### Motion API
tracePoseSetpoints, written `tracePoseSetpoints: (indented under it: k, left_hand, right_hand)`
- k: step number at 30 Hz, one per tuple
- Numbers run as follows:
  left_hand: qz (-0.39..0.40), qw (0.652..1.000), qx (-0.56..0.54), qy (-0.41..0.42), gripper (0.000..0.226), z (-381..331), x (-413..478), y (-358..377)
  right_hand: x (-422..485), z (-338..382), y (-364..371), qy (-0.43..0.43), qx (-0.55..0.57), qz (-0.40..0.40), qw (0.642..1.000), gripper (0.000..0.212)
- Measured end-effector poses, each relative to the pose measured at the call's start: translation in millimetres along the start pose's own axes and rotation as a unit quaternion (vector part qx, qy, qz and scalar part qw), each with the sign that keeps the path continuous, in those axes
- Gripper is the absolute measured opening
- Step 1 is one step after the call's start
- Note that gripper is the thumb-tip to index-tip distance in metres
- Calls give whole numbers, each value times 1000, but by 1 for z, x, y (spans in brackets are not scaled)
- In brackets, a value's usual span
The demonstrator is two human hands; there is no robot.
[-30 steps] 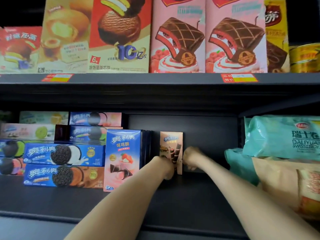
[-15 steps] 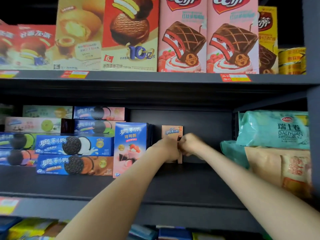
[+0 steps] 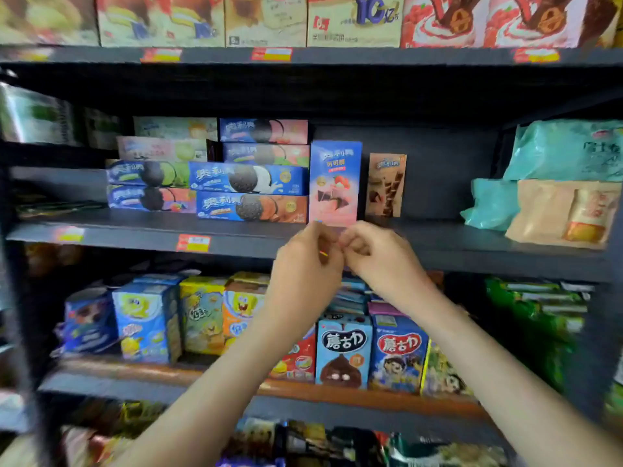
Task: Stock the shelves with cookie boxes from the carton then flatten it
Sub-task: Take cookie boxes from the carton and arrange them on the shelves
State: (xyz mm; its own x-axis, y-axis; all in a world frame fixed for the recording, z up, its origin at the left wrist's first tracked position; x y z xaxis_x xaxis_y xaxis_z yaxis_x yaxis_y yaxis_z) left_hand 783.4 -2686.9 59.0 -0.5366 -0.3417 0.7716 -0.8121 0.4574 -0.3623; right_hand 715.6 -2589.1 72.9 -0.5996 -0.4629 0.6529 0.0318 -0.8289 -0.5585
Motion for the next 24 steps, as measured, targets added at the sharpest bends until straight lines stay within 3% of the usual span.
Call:
tracePoseSetpoints:
  k: [6, 10, 16, 24]
  left_hand:
    - [8, 990, 32, -139, 8, 91, -97, -28]
    - [13, 962, 68, -265, 14, 155, -171, -37]
    - [-22, 888, 127, -442, 12, 238, -272, -49]
    - [-40, 740, 178, -647, 17, 357, -466, -50]
  right_hand:
    - [-58, -3, 120, 7, 43, 129, 991, 13]
    - [-103, -12, 211, 19, 62, 228, 972, 9]
    - [-175, -26, 341, 24, 82, 380, 921, 8]
    - [-328, -68, 509, 26, 69, 566, 821, 3]
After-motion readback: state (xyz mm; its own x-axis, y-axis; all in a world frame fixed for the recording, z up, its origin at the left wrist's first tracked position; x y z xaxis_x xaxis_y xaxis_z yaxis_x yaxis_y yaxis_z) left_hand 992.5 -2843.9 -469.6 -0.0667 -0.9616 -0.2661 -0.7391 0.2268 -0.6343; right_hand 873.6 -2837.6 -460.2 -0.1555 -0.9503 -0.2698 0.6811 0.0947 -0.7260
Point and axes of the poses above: each hand's wrist, its own x-axis towards the middle knuckle, its own y-axis out of the palm, z = x × y, the point moved 4 cm from there along x, towards the middle knuckle, and after that the axes turned 1 degree about y, right-handed, at the moved point
